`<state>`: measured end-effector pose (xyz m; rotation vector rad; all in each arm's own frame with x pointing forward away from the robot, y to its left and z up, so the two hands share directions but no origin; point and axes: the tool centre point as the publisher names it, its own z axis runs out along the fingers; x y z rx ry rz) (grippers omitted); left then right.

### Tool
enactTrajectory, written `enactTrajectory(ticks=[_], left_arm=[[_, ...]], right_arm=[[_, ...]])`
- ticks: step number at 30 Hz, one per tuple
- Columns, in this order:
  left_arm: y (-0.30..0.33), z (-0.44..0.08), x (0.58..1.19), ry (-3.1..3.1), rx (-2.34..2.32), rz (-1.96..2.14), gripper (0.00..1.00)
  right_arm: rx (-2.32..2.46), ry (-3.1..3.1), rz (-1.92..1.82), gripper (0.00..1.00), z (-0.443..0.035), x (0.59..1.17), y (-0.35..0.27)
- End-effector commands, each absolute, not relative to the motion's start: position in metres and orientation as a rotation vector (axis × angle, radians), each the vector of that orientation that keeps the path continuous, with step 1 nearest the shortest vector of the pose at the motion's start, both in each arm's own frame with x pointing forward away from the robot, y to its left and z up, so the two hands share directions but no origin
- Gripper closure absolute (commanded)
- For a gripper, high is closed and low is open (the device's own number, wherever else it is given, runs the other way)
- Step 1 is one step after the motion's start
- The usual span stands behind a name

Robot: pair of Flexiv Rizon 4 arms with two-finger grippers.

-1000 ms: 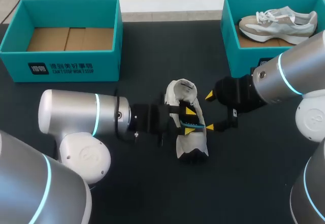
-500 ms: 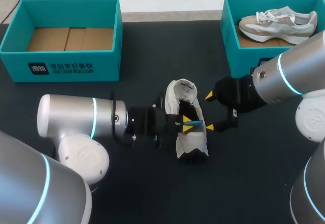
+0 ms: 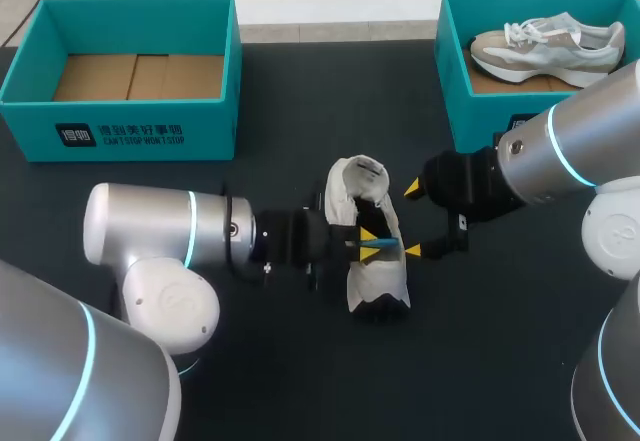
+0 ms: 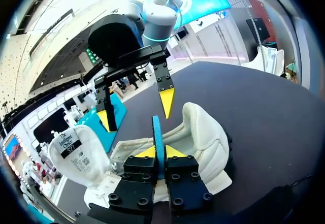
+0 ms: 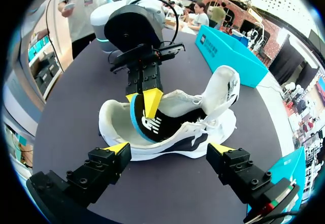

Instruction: Take the shoe out of the shoebox, open the shoe tongue, remove and reinsert the insole, then place the shoe into the shoebox

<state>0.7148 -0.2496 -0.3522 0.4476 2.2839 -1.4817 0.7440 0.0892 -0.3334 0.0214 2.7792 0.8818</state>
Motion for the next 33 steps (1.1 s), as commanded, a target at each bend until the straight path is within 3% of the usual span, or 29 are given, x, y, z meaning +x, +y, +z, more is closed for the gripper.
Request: enactTrajectory(ticks=[1,7,15,33], left_arm=[[-0.249,-0.343,0.705,2.255,0.453,-1.478,0.69],[-0.248,-0.326,0.697,2.22,0.481,-1.46,0.74],[-0.25,-0.325,0.695,2.211,0.489,-1.468,1.0],[-0.251,-0.344,0.705,2.271,0.447,-1.514,1.0]], right_arm=[[0.023,2.776,0.881,0.0,-0.334,0.742,0.089],[0.023,2.776,0.881,0.0,-0.334,0.742,0.089],[0.023,2.776,0.881,0.0,-0.334,0.742,0.089],[0.023,2.776,0.881,0.0,-0.334,0.742,0.089]])
